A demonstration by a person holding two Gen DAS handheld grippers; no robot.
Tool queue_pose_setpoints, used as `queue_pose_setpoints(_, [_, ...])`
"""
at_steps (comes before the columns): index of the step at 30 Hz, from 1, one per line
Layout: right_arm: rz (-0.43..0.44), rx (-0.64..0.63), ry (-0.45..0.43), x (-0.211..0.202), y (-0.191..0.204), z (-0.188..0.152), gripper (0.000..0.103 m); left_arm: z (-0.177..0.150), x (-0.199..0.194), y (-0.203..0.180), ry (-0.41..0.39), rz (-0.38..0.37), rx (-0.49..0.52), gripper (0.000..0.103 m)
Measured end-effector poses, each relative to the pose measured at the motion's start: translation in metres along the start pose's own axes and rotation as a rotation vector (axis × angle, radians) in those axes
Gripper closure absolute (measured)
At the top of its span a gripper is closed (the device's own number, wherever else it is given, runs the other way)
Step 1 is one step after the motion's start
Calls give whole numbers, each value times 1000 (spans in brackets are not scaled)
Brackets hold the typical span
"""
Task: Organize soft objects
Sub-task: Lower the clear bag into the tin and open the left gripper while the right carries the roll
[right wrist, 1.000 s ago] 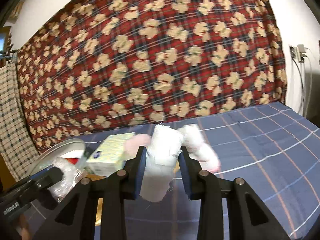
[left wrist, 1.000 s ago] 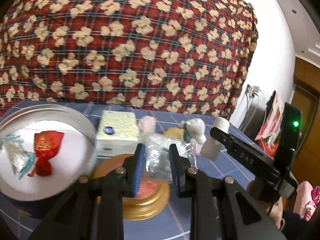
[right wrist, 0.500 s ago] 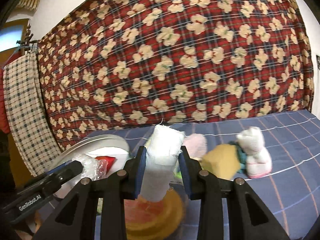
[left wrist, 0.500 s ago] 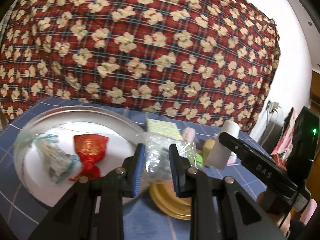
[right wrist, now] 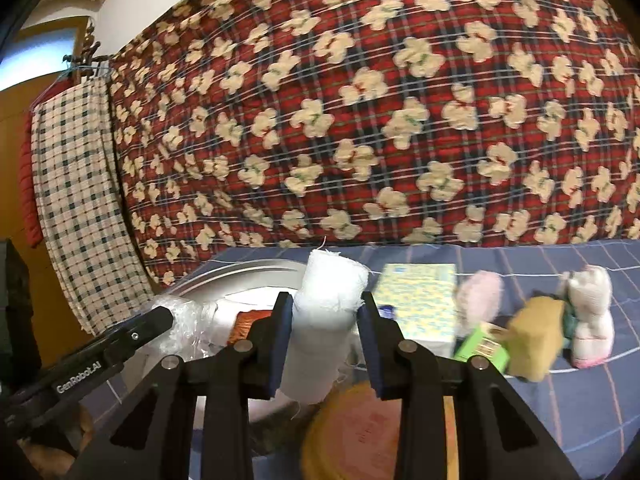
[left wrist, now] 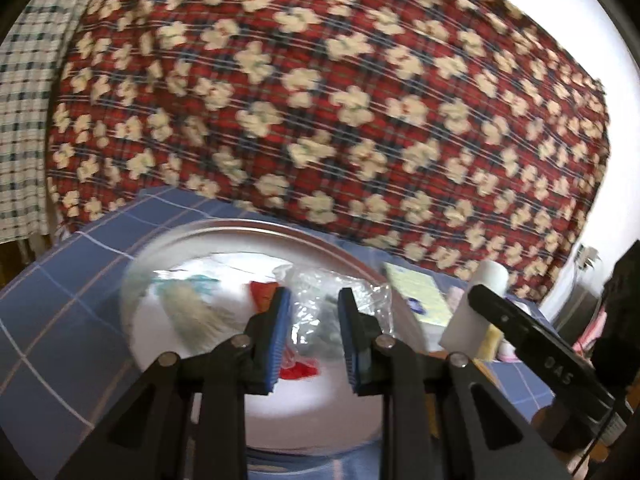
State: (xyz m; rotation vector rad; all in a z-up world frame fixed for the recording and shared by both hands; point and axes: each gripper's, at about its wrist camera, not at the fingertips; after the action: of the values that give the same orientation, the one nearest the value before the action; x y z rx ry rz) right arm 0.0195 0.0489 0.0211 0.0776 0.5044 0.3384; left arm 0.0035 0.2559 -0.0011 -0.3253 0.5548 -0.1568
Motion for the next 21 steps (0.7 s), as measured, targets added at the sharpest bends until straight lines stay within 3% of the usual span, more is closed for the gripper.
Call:
queue_pose_setpoints(6, [20,5,3,22,19,12,67,10,0,25,-26,97,-20,80])
queue_pose_setpoints(9, [26,30,14,35,24,16,67,17,6,34,-15,112,-40,80])
queue_pose_setpoints(15, [17,38,45,54,30,16,67,27,17,33,-12,151,-22,79])
queue_pose_setpoints(21, [6,8,79,66,32,8,67,38,33,25,6,258,0,80])
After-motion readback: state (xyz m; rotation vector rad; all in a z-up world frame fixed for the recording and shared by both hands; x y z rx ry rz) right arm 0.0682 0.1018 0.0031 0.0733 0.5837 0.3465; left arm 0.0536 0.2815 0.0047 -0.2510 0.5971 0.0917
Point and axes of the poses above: each gripper's, at about its wrist camera, not at the fingertips, and x roughly the way its jaws point, y to its left, z to its top, and after that the axes turned 9 degrees about y, right-handed
